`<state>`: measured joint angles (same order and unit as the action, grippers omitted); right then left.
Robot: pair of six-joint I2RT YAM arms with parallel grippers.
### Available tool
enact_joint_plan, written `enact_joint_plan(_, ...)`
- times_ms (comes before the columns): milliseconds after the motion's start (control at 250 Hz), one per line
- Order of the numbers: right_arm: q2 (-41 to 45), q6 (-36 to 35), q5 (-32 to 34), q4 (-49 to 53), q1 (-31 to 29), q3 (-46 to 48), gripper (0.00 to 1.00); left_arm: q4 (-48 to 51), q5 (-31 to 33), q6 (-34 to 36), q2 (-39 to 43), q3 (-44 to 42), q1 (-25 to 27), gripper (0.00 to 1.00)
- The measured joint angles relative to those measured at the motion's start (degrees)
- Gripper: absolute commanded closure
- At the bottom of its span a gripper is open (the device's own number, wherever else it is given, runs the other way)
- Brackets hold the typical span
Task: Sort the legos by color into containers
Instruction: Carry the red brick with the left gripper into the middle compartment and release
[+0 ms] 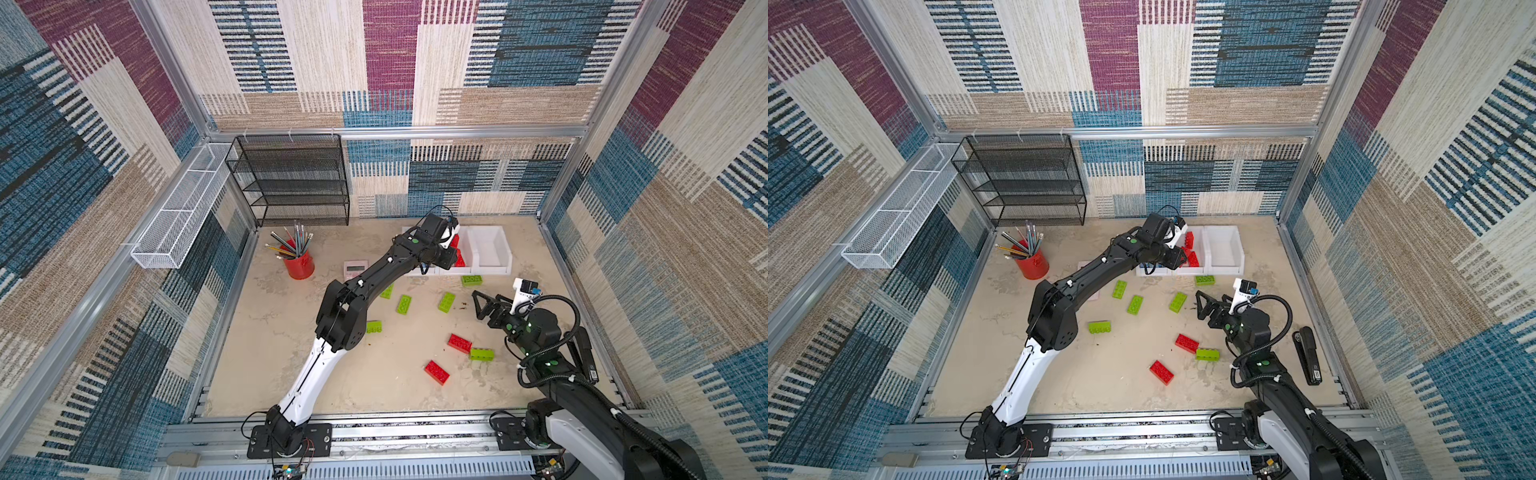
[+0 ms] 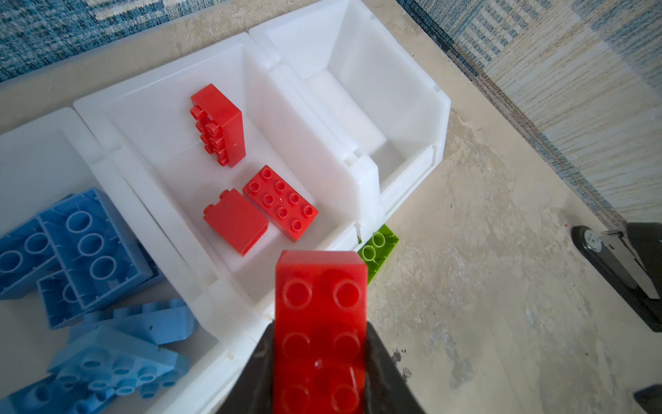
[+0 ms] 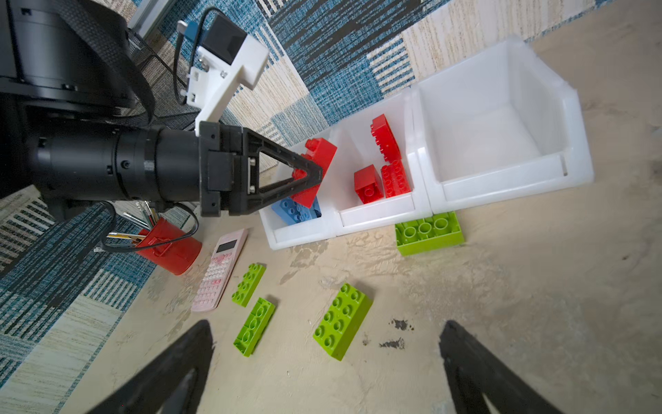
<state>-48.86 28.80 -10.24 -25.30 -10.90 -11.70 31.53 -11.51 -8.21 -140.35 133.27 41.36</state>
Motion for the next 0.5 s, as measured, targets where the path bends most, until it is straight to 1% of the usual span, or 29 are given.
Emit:
enact_joint_plan(192,-1.2,-0.2,-1.5,-1.8,0.0,0.1,0.03,-4.4,-0.9,-1.4,-3.3,1.2,-0.6,0.69)
enact_joint_plan(500,0.0,-0.4,-3.3,-2.3,0.0,0.6,0.03,-10.6,-1.6,-10.4,-10.6,8.1,-2.4,0.68)
